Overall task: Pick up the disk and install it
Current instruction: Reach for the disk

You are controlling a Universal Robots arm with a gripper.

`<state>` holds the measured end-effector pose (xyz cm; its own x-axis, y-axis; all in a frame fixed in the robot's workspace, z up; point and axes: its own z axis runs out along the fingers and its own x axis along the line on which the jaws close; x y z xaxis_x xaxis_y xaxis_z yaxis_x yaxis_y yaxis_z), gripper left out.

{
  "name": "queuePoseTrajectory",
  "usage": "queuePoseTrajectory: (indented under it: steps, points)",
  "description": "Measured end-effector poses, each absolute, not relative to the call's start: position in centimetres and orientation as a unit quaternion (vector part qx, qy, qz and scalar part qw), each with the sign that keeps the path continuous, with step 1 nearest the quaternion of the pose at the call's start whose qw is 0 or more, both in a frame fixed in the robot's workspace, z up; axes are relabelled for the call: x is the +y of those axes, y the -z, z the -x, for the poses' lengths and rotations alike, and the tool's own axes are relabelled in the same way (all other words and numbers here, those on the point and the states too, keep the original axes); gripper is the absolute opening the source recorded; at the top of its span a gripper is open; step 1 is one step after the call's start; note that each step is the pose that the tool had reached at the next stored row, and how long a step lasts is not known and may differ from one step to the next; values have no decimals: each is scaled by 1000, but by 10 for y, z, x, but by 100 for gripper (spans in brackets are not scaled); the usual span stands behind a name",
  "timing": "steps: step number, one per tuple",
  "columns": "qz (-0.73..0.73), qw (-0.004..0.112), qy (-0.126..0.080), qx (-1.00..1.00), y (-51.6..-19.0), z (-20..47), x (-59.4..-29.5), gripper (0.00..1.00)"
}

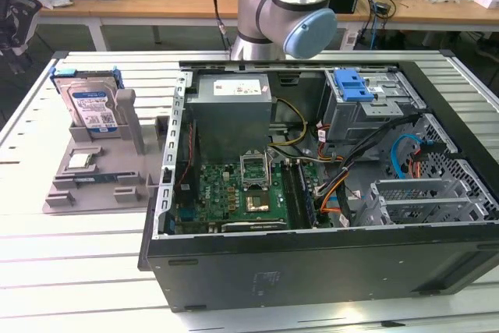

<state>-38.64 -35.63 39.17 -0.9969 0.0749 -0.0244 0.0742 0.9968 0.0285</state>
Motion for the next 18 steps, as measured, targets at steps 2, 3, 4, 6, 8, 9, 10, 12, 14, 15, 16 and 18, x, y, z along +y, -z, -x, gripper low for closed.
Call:
queuePoseTrajectory:
  steps: [2,3,4,6,8,9,10,12,14,15,16,18]
  points:
    - [-37,13,-14,999,-392,387,-354,11]
    - [-37,13,-14,999,-392,386,-354,11]
    - [-37,13,-14,999,-392,386,-354,11]
    - [-37,13,-14,999,-392,386,-354,11]
    - [-37,13,-14,999,-392,386,-354,11]
    - [-37,13,-14,999,-392,386,-354,11]
    - [-37,13,-14,999,-392,387,-354,11]
    - [-37,13,-14,999,-392,386,-354,11]
    - [-37,13,-14,999,-392,386,-354,11]
    - [-37,13,-14,999,-392,387,-354,11]
    - [-37,13,-14,999,-392,386,-354,11]
    - [-37,13,-14,999,-392,386,-354,11]
